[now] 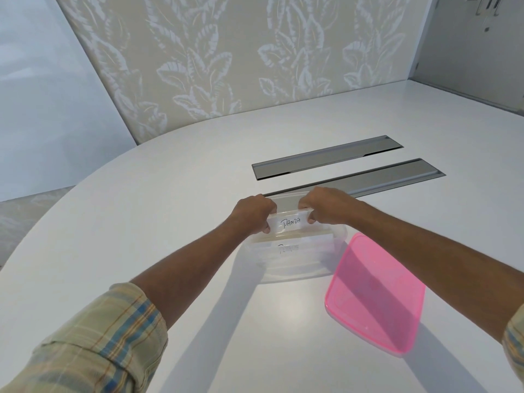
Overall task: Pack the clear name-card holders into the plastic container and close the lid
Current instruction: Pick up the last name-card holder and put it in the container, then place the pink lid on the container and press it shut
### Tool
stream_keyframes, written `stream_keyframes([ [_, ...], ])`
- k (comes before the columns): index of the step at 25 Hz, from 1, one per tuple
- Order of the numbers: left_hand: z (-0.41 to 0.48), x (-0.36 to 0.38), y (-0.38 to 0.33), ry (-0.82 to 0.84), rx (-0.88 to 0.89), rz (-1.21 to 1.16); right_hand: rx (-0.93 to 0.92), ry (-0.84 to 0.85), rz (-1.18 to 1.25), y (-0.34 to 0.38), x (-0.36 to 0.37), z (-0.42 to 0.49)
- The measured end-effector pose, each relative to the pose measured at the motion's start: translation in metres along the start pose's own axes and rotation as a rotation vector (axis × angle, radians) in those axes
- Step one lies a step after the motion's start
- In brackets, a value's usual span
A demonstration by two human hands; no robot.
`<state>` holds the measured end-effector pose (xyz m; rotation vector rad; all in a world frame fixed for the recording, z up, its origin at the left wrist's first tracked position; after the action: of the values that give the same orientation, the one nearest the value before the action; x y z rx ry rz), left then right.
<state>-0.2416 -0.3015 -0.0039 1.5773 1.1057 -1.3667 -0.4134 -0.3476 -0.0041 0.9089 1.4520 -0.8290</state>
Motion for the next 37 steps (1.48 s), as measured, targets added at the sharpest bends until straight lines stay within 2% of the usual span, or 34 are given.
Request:
stream_keyframes([
  [10,0.006,0.008,-0.001,0.047,0.020,0.040,-0.003,0.013,-0.005,0.003,0.008,0.000],
  [13,0.002,0.002,-0.006,0.018,0.035,0.024,-0.026,-0.011,0.044,0.003,0.004,-0.003],
  [16,-0.011,-0.023,-0.033,-0.112,0.109,0.065,0.006,-0.080,0.262,-0.004,-0.009,-0.013],
  [18,-0.027,-0.043,-0.064,-0.264,0.176,0.091,0.051,-0.137,0.484,-0.010,-0.018,-0.026],
  [21,-0.061,-0.068,-0.111,-0.549,0.286,-0.029,0.091,-0.247,0.746,-0.023,-0.030,-0.051],
  [23,-0.080,-0.073,-0.139,-0.642,0.373,-0.146,0.145,-0.323,0.837,-0.036,-0.035,-0.072],
  [25,-0.090,-0.064,-0.163,-0.599,0.449,-0.230,0.193,-0.363,0.900,-0.050,-0.036,-0.093],
  [30,-0.095,-0.012,-0.209,-0.306,0.569,-0.307,0.324,-0.381,0.883,-0.081,-0.018,-0.144],
  [33,-0.098,0.021,-0.226,-0.180,0.619,-0.280,0.420,-0.339,0.854,-0.096,0.004,-0.171],
  [37,-0.108,0.055,-0.246,-0.109,0.673,-0.255,0.518,-0.198,0.801,-0.107,0.038,-0.196],
])
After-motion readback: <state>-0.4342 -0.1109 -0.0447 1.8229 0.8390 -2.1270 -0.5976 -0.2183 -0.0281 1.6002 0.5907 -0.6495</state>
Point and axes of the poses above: each hand's wrist, its own z-axis towards the middle knuckle, its own x-axis out of the palm, y = z × x, the point moved 7 cm from there along z, towards the middle knuckle, and after that the axes turned 11 degrees about x, right-handed, at the moved point
